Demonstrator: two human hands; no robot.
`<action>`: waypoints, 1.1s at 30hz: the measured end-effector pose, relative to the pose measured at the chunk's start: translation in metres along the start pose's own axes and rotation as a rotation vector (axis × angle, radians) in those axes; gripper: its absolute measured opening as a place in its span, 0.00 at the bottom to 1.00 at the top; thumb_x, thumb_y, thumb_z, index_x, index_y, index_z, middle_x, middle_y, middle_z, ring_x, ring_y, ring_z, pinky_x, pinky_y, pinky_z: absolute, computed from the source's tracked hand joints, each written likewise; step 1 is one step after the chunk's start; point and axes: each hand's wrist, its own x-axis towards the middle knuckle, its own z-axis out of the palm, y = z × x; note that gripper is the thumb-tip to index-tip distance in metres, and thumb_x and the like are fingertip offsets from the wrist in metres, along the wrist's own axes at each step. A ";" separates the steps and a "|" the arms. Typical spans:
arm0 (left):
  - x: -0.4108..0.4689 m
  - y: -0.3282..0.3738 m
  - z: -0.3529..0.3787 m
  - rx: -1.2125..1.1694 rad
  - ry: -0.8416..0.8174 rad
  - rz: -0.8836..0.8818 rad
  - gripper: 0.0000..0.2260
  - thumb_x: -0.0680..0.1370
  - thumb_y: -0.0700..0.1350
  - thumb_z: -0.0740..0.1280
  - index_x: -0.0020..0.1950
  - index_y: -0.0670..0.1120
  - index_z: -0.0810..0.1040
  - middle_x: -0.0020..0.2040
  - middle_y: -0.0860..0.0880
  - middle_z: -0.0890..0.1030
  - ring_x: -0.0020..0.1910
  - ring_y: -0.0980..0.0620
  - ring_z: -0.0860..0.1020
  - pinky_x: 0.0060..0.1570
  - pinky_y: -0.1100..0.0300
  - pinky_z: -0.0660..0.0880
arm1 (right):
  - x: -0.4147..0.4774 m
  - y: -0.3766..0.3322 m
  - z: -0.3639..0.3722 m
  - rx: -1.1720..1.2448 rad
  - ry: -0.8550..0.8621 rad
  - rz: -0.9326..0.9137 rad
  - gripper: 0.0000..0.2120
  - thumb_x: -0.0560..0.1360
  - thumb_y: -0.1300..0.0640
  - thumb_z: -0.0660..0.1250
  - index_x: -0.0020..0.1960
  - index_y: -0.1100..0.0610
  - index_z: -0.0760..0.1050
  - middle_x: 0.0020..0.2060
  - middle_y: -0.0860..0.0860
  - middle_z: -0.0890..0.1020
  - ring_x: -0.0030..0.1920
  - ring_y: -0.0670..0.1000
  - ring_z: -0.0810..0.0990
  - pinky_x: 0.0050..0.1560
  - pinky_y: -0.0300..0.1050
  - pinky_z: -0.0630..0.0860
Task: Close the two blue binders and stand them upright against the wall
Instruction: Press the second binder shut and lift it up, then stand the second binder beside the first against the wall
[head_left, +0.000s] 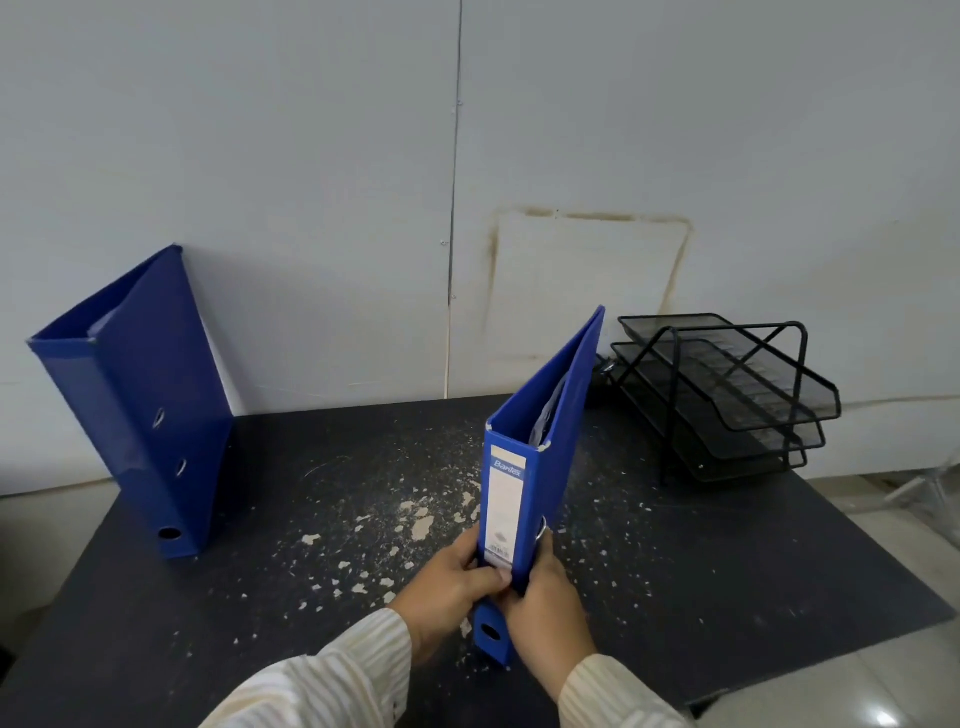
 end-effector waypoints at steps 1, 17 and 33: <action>-0.001 0.001 -0.003 -0.003 0.012 0.009 0.27 0.67 0.37 0.67 0.65 0.51 0.72 0.60 0.49 0.82 0.61 0.49 0.80 0.63 0.54 0.75 | 0.001 -0.002 0.001 -0.004 -0.010 -0.017 0.36 0.73 0.59 0.68 0.75 0.51 0.53 0.66 0.53 0.71 0.64 0.53 0.72 0.65 0.50 0.71; -0.063 0.023 -0.102 0.004 0.278 0.110 0.21 0.78 0.36 0.65 0.67 0.57 0.71 0.61 0.55 0.82 0.63 0.53 0.78 0.69 0.50 0.70 | 0.017 -0.069 0.084 0.064 -0.279 -0.307 0.29 0.71 0.60 0.69 0.66 0.40 0.65 0.53 0.39 0.77 0.53 0.42 0.77 0.46 0.25 0.71; -0.096 0.034 -0.201 0.091 0.607 0.107 0.25 0.79 0.47 0.66 0.74 0.58 0.64 0.56 0.60 0.79 0.56 0.58 0.76 0.65 0.55 0.72 | 0.051 -0.128 0.198 0.104 -0.546 -0.333 0.31 0.71 0.60 0.70 0.66 0.35 0.63 0.53 0.40 0.76 0.57 0.44 0.74 0.61 0.44 0.73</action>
